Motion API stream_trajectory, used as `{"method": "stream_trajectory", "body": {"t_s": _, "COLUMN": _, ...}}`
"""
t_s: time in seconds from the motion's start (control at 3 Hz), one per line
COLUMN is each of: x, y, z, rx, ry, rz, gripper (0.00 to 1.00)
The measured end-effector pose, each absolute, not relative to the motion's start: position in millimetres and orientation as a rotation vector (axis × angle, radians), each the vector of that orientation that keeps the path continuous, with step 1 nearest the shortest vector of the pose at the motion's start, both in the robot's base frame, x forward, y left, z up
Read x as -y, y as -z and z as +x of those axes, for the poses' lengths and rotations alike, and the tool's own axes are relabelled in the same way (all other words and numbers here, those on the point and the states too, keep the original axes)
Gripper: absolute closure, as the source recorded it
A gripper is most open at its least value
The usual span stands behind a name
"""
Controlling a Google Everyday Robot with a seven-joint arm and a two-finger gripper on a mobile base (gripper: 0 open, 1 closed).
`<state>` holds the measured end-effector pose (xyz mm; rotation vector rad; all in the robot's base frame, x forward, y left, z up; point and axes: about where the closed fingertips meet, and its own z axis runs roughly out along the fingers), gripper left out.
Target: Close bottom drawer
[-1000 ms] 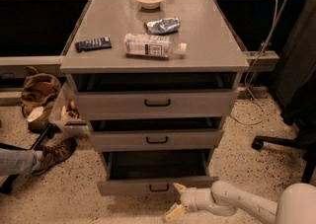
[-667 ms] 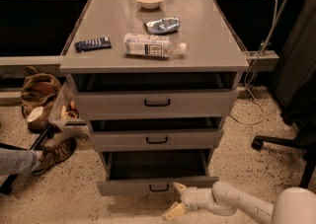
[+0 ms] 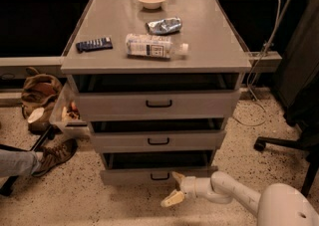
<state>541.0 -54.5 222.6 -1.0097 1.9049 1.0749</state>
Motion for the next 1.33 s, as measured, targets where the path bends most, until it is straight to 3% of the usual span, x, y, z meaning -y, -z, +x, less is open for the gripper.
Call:
{"method": "stream_trajectory", "body": {"t_s": 0.67, "x": 24, "y": -226, "z": 605, "rx": -1.858, "ry": -1.097, "rz": -1.060, "gripper": 0.00}}
{"method": "stream_trajectory", "body": {"t_s": 1.33, "x": 23, "y": -225, "z": 612, "rx": -1.860, "ry": -1.088, "rz": -1.051, "gripper": 0.00}}
